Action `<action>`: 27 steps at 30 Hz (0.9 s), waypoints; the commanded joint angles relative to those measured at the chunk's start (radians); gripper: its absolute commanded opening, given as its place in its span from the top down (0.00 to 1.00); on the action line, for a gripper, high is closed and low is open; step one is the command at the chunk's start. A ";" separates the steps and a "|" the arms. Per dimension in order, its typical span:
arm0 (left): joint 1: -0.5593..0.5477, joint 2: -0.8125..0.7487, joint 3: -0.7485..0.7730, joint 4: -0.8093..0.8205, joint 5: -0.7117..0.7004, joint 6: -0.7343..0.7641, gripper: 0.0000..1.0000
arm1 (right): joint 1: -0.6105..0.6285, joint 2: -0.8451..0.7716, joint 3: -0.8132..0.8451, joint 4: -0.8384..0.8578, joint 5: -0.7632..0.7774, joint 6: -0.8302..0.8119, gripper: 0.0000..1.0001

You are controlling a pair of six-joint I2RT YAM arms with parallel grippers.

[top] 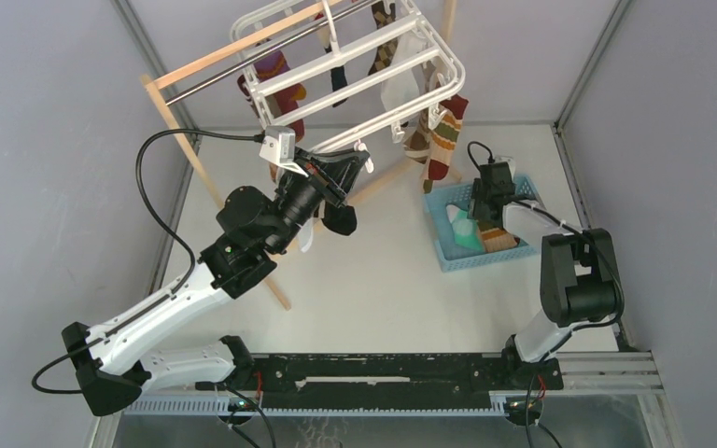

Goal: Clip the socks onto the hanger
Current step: Pick up the sock from the bin.

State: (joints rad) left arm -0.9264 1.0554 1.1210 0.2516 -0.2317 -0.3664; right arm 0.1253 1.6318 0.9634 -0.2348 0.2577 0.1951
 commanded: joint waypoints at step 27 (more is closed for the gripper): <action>0.011 -0.011 -0.013 -0.001 0.031 -0.004 1.00 | 0.054 -0.498 -0.106 0.052 0.006 -0.050 1.00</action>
State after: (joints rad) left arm -0.9199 1.0554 1.1210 0.2451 -0.2310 -0.3664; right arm 0.1623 1.2442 0.9043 -0.2295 0.2848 0.1841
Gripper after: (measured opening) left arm 0.075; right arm 0.028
